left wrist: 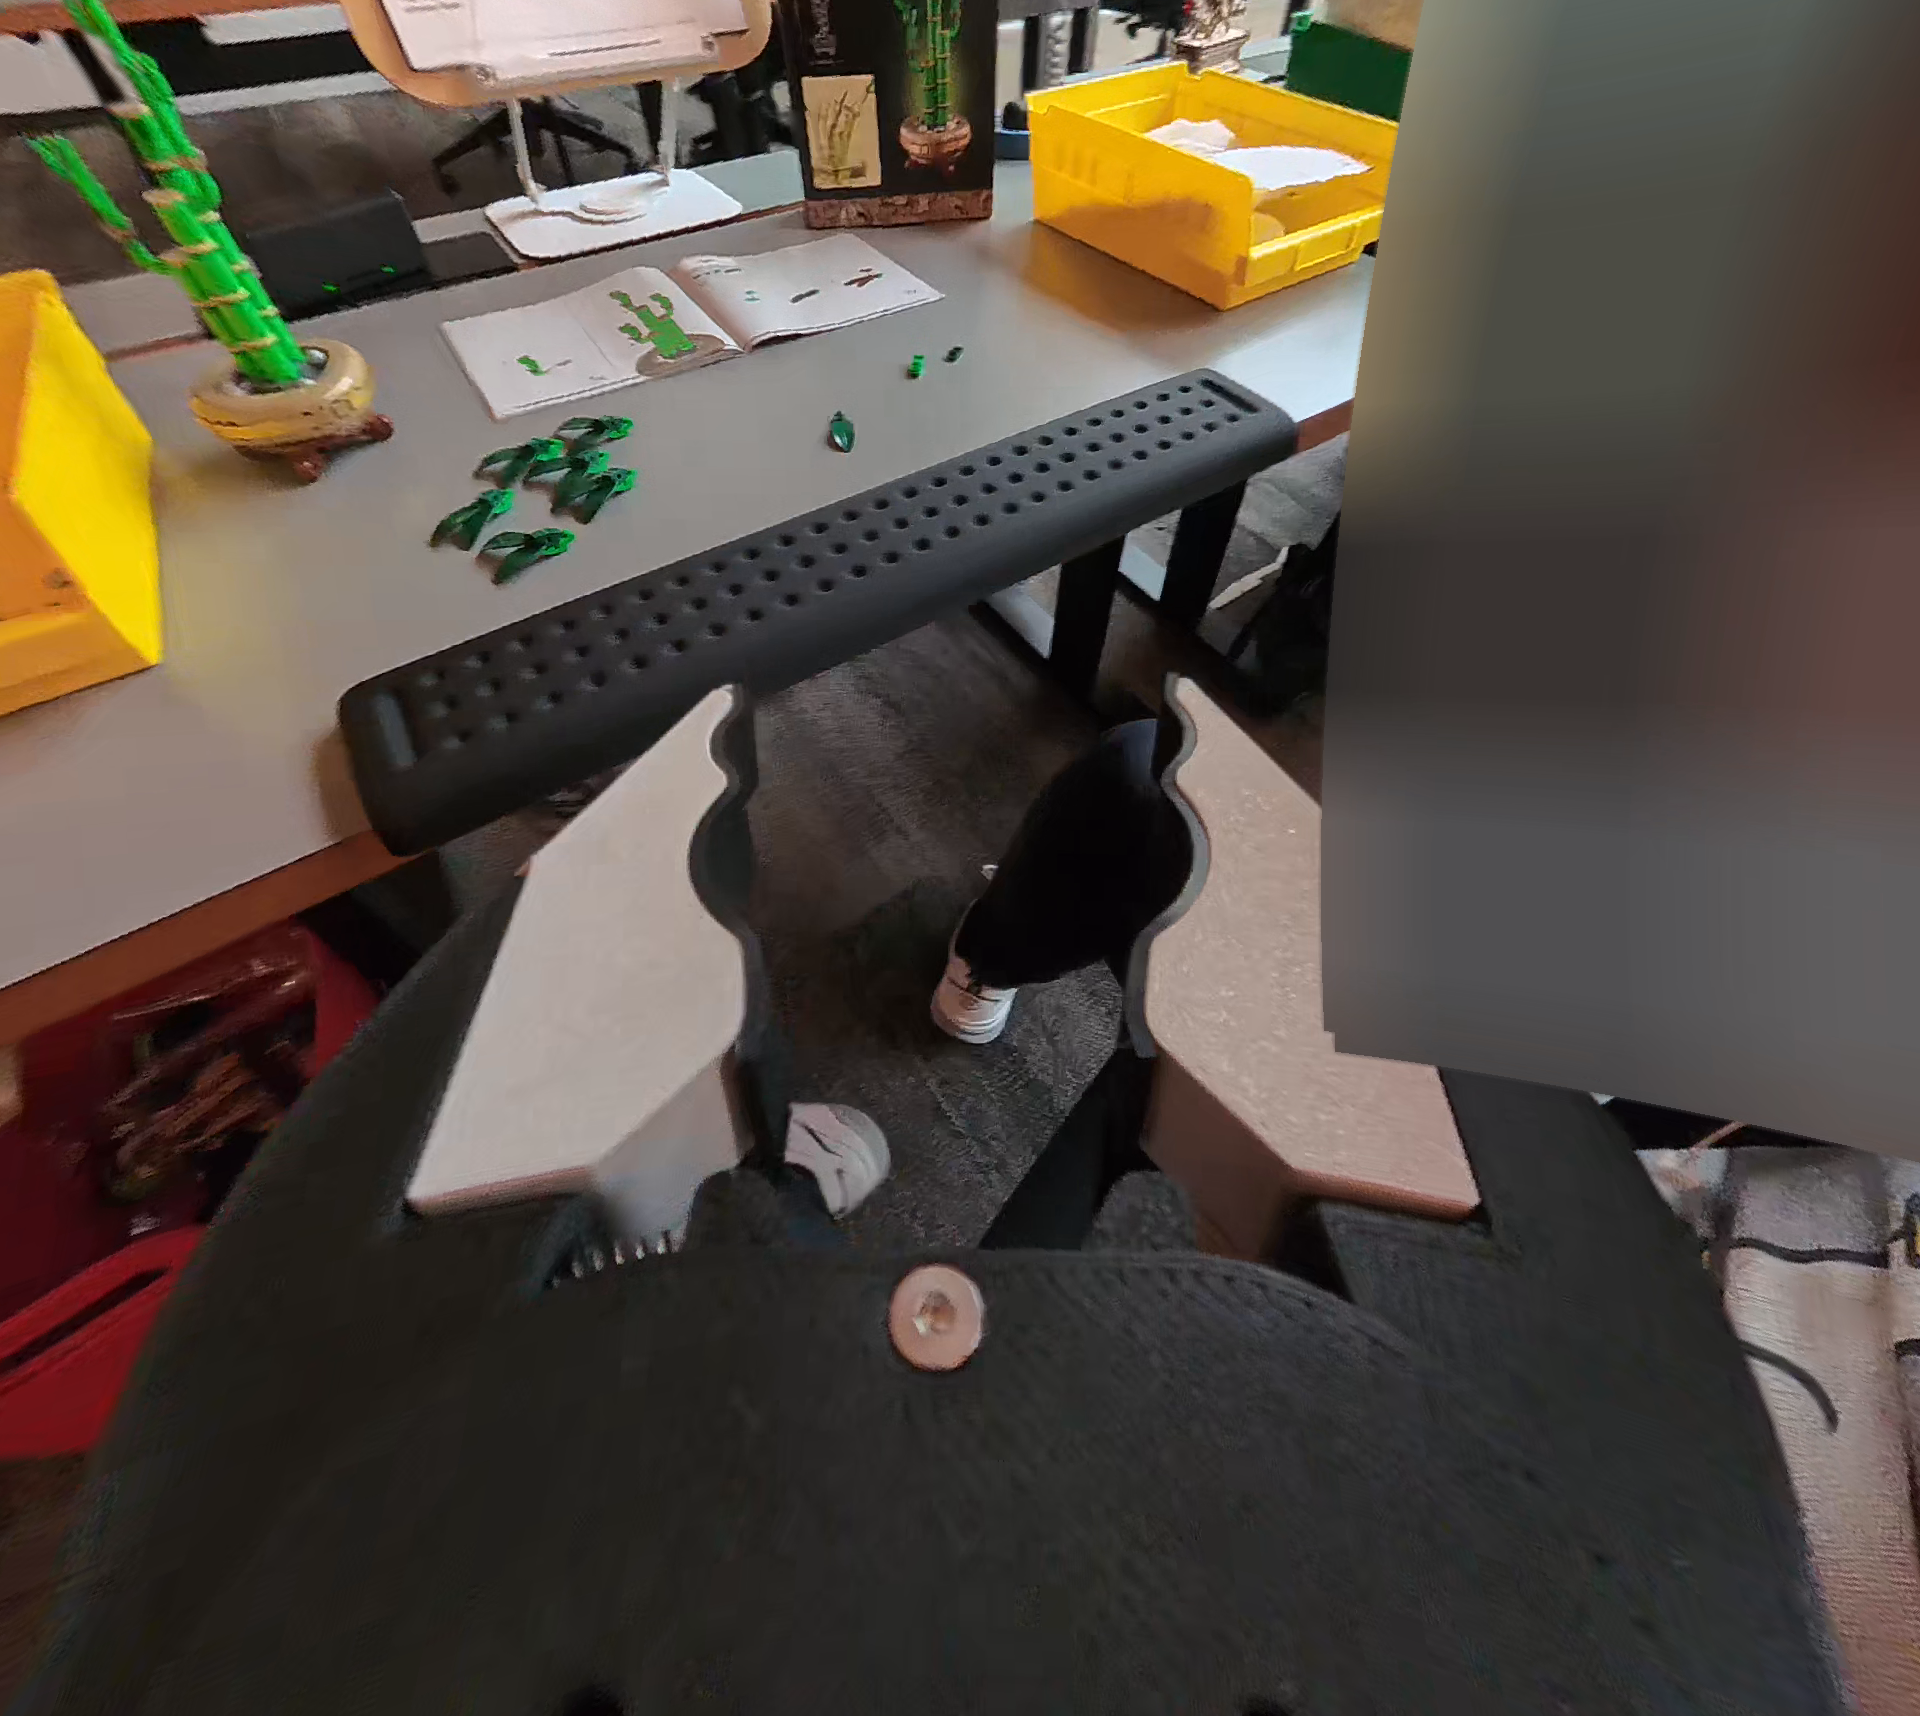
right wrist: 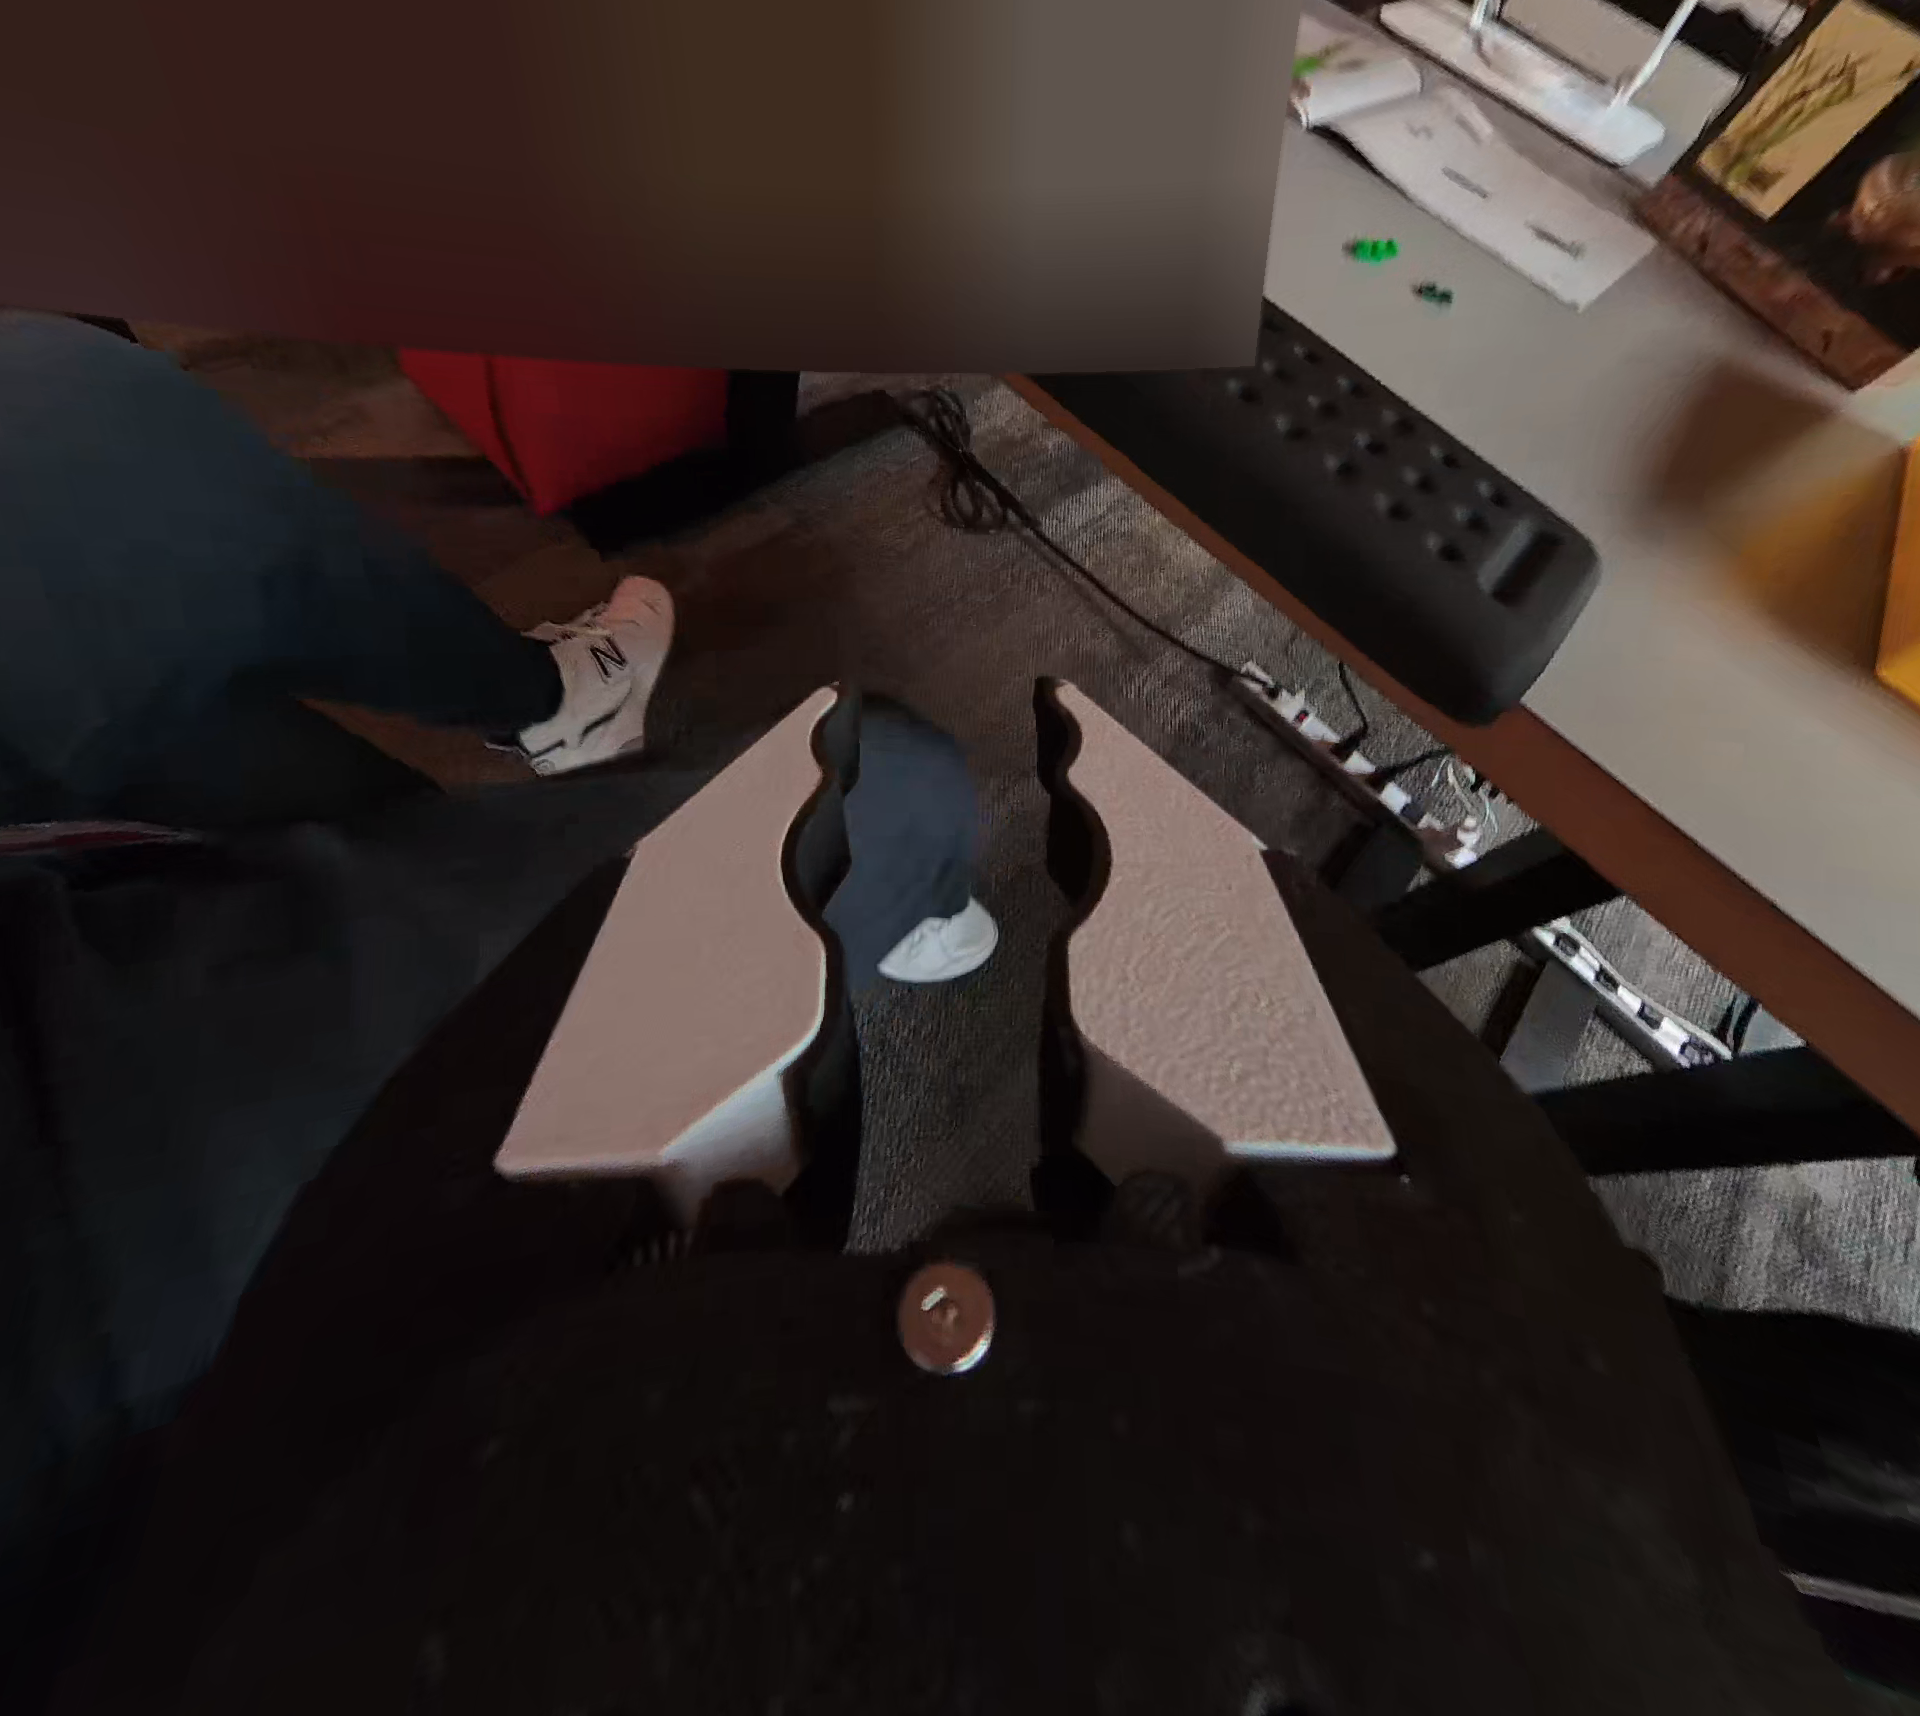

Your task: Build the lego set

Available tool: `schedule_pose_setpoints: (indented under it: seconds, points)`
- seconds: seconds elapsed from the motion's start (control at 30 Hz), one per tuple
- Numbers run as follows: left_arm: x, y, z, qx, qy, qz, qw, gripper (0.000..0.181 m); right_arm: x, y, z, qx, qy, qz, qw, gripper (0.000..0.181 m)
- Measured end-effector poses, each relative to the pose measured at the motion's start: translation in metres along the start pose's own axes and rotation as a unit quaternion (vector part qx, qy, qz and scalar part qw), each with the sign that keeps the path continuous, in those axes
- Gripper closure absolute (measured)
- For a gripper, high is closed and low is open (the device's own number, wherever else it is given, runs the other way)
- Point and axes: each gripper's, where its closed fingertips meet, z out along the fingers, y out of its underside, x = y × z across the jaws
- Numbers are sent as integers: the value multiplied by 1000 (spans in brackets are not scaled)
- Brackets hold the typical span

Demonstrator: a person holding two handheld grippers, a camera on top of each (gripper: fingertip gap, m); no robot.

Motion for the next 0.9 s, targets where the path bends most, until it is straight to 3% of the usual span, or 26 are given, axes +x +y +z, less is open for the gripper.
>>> schedule_pose_setpoints:
  seconds: [0.2,0.33,0.43,0.67,0.8,0.9]
  points:
    - [8,-1,-45,4,-72,15,997,103,14,19,41,-79,14,-15,997,146]
    - [16,18,-62,38,-56,-60,996,105,16,6,78,-88,21,-25,996,140]
    - [13,63,-67,20,-48,-122,991,102,-2,-32,110,-49,-4,27,998,137]
    - [-32,163,-129,-39,-188,-136,972,99,-56,-142,132,35,26,-44,998,133]
    - [-43,196,-176,-42,-246,-147,957,99,-80,-207,132,100,14,-58,993,135]
    - [-52,211,-209,-44,-299,-145,942,99,-66,-258,116,164,62,-92,980,137]
